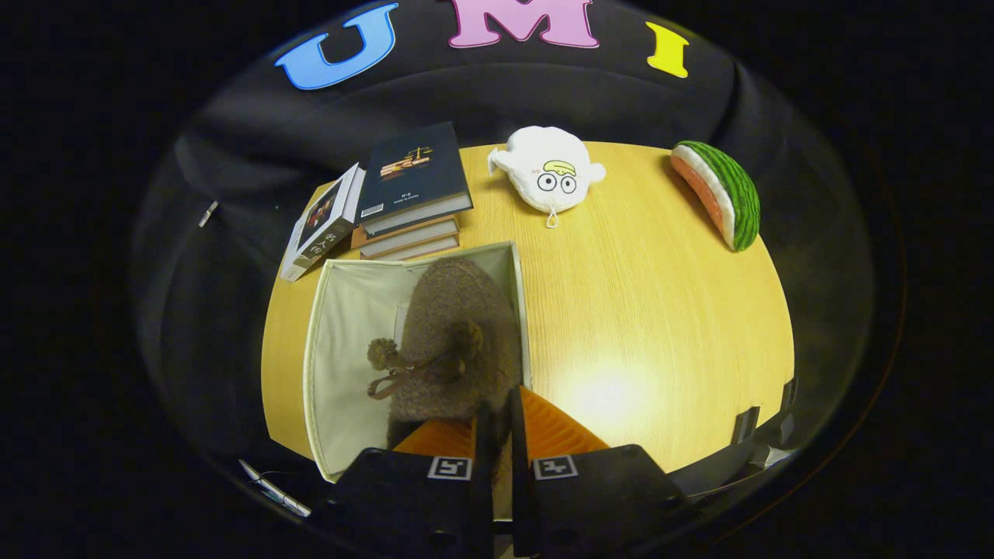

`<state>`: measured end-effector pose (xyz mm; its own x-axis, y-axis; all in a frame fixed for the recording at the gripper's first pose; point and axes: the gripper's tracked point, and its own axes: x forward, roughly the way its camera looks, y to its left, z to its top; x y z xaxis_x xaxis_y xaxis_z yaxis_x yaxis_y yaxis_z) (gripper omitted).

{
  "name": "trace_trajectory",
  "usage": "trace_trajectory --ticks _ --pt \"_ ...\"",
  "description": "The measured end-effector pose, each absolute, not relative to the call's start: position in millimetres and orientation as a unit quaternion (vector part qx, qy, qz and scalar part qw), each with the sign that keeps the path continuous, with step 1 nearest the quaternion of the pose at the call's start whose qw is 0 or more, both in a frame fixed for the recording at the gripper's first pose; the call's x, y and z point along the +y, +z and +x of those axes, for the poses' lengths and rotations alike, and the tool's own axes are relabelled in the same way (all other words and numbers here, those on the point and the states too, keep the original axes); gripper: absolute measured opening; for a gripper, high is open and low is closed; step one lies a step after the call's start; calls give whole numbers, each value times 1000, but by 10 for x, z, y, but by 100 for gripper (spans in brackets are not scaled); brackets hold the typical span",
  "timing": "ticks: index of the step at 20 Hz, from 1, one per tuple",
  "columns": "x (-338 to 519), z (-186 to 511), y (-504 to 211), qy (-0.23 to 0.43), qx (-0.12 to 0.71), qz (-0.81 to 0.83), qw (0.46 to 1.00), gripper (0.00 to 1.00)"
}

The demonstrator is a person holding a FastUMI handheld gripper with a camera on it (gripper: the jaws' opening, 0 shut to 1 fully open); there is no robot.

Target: Open the storage box then place both shoes into the box .Put the left shoe in first, then the right shoe, with the right side of both shoes facing outward in a uniform manner.

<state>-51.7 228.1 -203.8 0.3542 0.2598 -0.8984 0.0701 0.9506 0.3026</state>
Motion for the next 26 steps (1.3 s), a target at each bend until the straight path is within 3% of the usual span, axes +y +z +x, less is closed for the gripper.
trace_trajectory --ticks 1,2,3,6,7,17,26 --pt "2263 -503 -2013 61 561 147 813 24" --pt "2265 -481 -1969 62 555 153 816 27" --pt "2258 -473 -1942 64 549 157 818 39" --pt "2179 -430 -1875 64 536 166 825 89" --pt "2143 -421 -1867 63 531 168 828 95" --pt "1864 -166 -1604 90 447 180 872 98" --pt "739 281 -990 74 293 146 942 97"
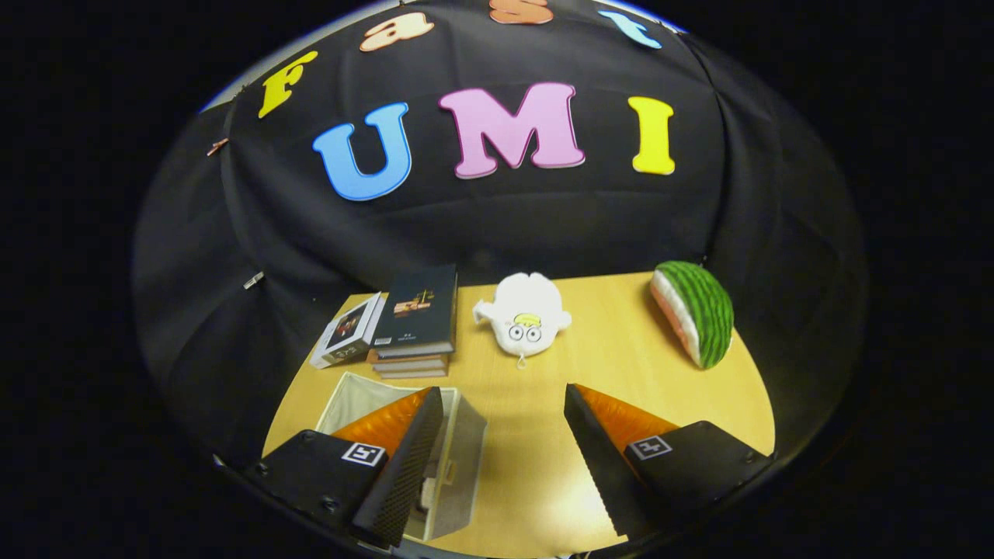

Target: Open the storage box then place both shoes into the box .Put the left shoe in first, then the right shoe, with the right side of both shoes facing outward in a uniform manner.

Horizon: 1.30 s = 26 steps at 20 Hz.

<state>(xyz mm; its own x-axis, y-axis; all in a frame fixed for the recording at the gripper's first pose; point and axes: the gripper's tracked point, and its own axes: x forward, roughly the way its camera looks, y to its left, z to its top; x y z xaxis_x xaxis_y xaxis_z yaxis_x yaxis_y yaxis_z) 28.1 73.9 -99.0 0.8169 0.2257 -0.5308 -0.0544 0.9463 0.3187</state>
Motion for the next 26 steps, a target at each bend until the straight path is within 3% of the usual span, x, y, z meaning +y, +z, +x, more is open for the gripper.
trace_trajectory --ticks 14,26 --pt "-1137 114 -143 3 124 67 990 97" --pt "-1703 -86 -174 -36 92 63 993 93"
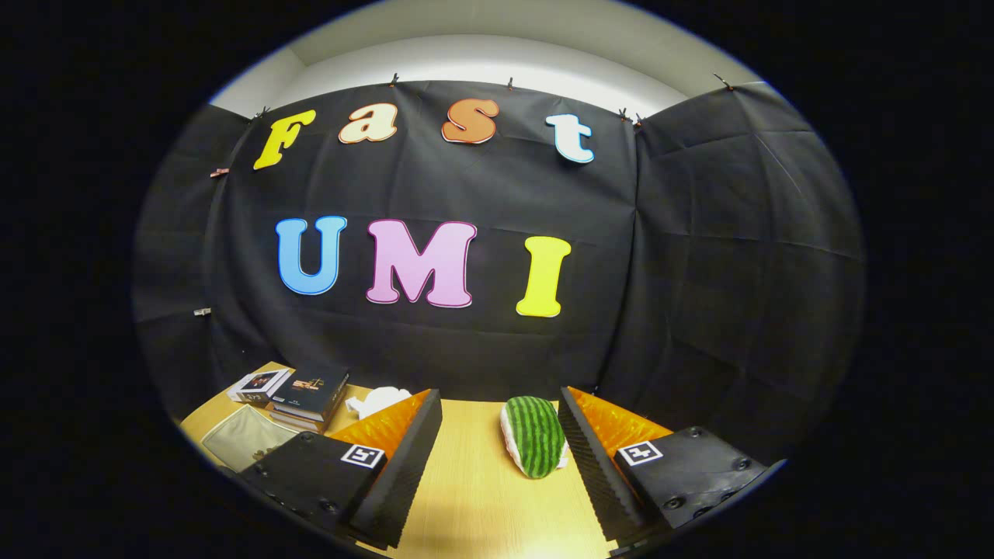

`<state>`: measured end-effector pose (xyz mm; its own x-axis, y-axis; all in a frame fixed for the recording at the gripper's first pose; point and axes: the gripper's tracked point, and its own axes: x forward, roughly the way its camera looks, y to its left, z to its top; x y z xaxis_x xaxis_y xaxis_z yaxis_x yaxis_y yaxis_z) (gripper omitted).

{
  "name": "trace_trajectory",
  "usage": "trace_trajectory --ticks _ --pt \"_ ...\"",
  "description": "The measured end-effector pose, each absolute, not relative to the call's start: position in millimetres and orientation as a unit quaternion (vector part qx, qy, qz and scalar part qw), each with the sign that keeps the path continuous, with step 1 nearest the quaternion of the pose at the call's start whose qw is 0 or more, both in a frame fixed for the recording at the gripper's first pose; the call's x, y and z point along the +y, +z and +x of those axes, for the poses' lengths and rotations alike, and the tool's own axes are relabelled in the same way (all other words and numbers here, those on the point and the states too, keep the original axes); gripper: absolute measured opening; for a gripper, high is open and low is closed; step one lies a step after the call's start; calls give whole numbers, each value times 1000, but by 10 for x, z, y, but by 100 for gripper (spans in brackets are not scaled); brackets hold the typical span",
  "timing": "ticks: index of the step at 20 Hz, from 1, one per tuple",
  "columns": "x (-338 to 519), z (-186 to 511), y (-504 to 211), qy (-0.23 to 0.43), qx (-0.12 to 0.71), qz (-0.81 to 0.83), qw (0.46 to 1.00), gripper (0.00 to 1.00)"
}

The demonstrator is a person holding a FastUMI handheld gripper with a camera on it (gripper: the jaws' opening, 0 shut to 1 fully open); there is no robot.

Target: Open the storage box then place both shoes into the box .Put the left shoe in first, then the right shoe, with the right side of both shoes facing outward in a uniform manner.

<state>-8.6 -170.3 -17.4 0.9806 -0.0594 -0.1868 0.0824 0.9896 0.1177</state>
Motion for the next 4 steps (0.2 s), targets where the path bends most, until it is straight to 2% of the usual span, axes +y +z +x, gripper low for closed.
trace_trajectory --ticks 4 --pt "-1741 -94 -149 -41 82 60 994 93"
